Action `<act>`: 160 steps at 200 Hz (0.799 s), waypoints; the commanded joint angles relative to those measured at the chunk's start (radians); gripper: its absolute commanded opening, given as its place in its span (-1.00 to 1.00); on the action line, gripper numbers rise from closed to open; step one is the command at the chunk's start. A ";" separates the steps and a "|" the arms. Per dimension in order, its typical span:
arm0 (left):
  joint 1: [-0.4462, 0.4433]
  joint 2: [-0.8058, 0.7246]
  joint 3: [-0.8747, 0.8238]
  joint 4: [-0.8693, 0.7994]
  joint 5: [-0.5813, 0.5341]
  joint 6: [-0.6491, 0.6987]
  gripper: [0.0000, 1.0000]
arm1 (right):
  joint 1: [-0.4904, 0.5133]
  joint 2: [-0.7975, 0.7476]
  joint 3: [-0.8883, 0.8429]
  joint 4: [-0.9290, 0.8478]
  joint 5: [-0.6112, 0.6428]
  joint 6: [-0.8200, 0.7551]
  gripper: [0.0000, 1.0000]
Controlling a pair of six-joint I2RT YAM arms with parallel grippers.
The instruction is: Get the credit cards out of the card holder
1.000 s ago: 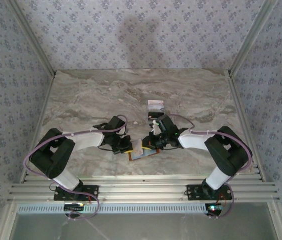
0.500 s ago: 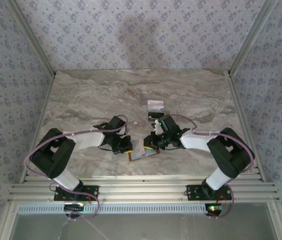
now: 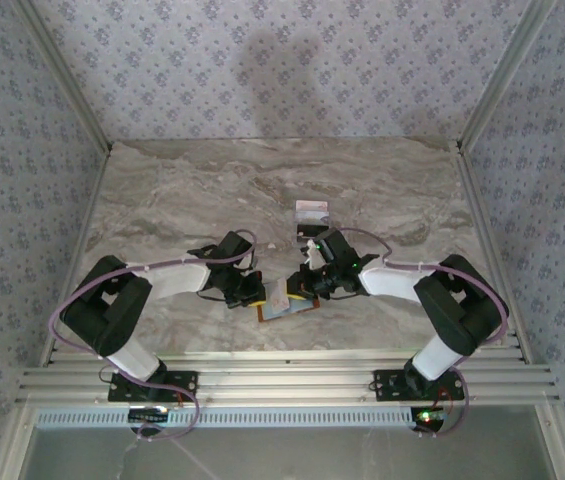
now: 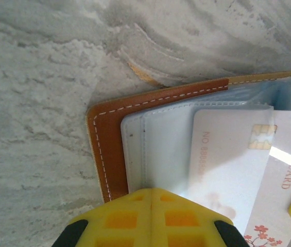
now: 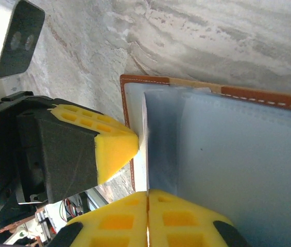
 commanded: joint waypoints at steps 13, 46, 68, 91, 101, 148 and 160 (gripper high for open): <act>-0.008 0.020 -0.013 -0.089 -0.067 0.017 -1.00 | 0.005 -0.014 0.025 -0.083 0.035 -0.038 -0.92; -0.008 0.008 -0.012 -0.114 -0.090 0.026 -1.00 | -0.004 -0.078 0.038 -0.205 0.126 -0.096 -1.00; -0.007 -0.004 -0.011 -0.123 -0.099 0.028 -1.00 | -0.014 -0.112 0.043 -0.270 0.171 -0.128 -1.00; -0.007 -0.010 -0.001 -0.149 -0.117 0.040 -1.00 | -0.020 -0.139 0.056 -0.335 0.206 -0.156 -1.00; -0.007 -0.014 0.000 -0.158 -0.127 0.044 -1.00 | -0.023 -0.150 0.061 -0.350 0.213 -0.165 -1.00; -0.005 -0.031 0.020 -0.183 -0.136 0.057 -1.00 | -0.030 -0.214 0.063 -0.371 0.226 -0.171 -1.00; -0.004 -0.038 0.031 -0.187 -0.136 0.059 -1.00 | -0.034 -0.230 0.064 -0.377 0.231 -0.172 -1.00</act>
